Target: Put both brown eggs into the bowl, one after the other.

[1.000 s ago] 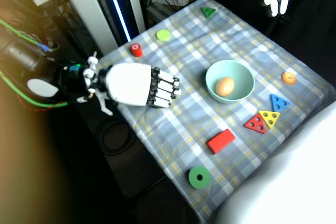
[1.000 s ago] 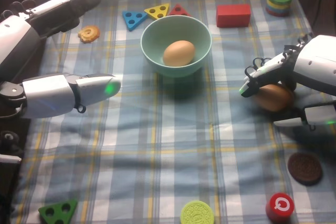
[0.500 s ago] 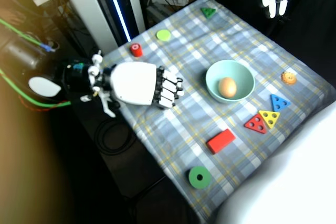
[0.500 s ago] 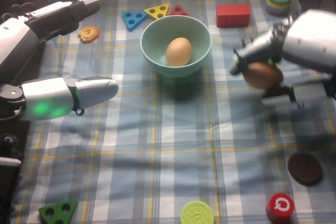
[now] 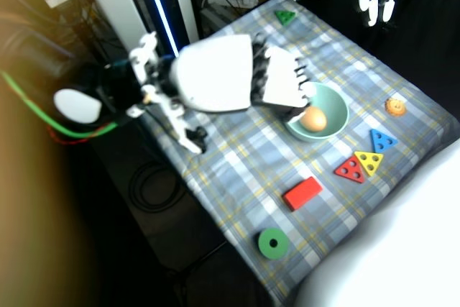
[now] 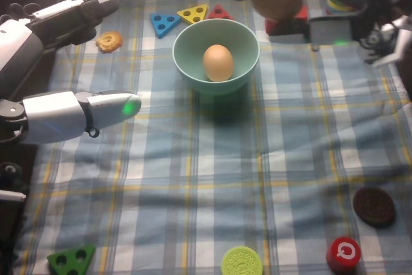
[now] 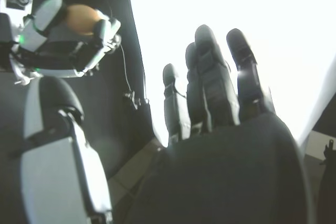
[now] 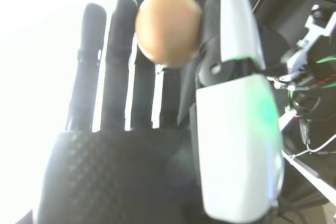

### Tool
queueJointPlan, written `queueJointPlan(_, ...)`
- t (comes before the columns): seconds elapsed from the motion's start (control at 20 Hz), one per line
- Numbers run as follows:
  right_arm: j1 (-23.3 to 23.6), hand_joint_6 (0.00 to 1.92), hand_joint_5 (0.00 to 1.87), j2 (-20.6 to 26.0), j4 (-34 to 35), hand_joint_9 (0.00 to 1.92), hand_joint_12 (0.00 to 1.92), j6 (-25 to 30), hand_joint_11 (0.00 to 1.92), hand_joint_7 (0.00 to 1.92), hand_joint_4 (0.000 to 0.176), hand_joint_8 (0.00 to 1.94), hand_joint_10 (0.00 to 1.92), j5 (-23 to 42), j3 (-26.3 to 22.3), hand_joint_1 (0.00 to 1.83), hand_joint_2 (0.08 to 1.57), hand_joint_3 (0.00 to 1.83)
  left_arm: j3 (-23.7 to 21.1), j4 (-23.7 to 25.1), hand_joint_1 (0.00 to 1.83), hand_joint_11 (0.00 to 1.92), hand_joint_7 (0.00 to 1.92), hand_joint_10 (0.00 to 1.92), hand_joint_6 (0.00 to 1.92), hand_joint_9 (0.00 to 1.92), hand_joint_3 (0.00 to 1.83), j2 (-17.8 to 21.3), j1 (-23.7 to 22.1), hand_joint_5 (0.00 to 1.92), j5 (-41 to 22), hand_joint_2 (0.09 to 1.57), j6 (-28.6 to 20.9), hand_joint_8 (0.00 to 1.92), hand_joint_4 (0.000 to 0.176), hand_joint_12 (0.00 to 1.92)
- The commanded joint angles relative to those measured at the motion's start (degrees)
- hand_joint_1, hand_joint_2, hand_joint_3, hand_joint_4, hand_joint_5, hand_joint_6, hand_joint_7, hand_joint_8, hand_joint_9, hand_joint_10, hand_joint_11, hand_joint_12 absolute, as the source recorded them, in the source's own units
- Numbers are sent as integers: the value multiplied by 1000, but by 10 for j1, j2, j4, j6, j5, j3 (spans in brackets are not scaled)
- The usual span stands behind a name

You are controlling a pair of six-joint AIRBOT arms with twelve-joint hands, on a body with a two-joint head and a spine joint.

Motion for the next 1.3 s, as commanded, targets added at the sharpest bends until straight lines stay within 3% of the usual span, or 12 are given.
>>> queueJointPlan(0.0,10,480,1196,-8,16,877,1313,-3,669,933,0,1130,1261,54,5,1381,1097,0,4,14,798,0,371,4,1,433,2,-3,-2,388,-61,878,-13,3,136,632)
queueJointPlan(0.05,12,799,1088,-26,16,865,1301,-3,621,954,0,989,1213,43,13,1375,1101,8,8,15,816,0,382,6,3,443,0,-4,-2,402,-59,871,-22,4,127,652)
queueJointPlan(0.15,12,1016,1027,-45,19,784,1385,-3,427,893,0,1005,1296,25,23,1361,1135,1,9,16,823,0,384,2,4,440,0,-5,-2,412,-58,868,-26,2,121,684)
queueJointPlan(0.35,12,907,1013,-70,20,745,1414,-3,359,962,0,1057,1358,-16,42,1356,1135,3,11,16,793,0,372,0,4,423,1,-6,-4,430,-57,870,-31,1,122,696)
queueJointPlan(0.45,12,950,986,-72,20,794,1299,-3,374,971,0,1012,1297,-30,47,1355,1130,0,14,17,794,0,366,1,10,425,1,-9,-6,463,-56,873,-35,0,97,746)
queueJointPlan(0.55,12,1156,853,-72,20,807,1240,-3,404,867,31,1189,522,-30,47,1185,1182,0,13,17,774,0,361,0,4,405,3,-9,-6,464,-56,887,-37,0,98,725)
queueJointPlan(0.6,11,1327,705,-72,20,881,1199,-3,433,853,0,1257,335,-30,46,1162,1226,1,14,17,781,0,371,3,3,414,1,-9,-5,467,-56,883,-40,2,102,744)
queueJointPlan(0.7,9,1444,613,-71,20,914,1202,-3,443,823,0,1317,234,-36,46,1147,1263,0,14,17,783,0,369,3,1,415,1,-9,-3,465,-55,885,-47,1,106,748)
queueJointPlan(0.75,8,675,551,-71,21,920,1235,-3,297,725,0,1416,188,-38,45,1255,1262,1,14,17,776,0,373,7,1,427,2,-9,-3,464,-55,889,-49,2,109,758)
queueJointPlan(0.85,5,104,711,-71,23,929,1166,-3,203,721,0,1403,139,-40,43,1291,1250,0,15,17,785,0,375,9,3,434,2,-9,-3,469,-56,891,-53,2,103,760)
queueJointPlan(1.0,-2,10,760,-69,30,986,1230,-3,260,743,0,1371,98,-40,42,1301,1235,0,17,16,794,0,373,9,9,438,4,-10,-1,487,-53,897,-63,1,87,760)
queueJointPlan(1.25,-14,2,805,-62,37,1003,1136,-3,220,719,0,1406,49,-40,38,1293,1251,0,26,16,826,0,365,10,5,456,0,-12,7,499,-53,889,-99,2,93,700)
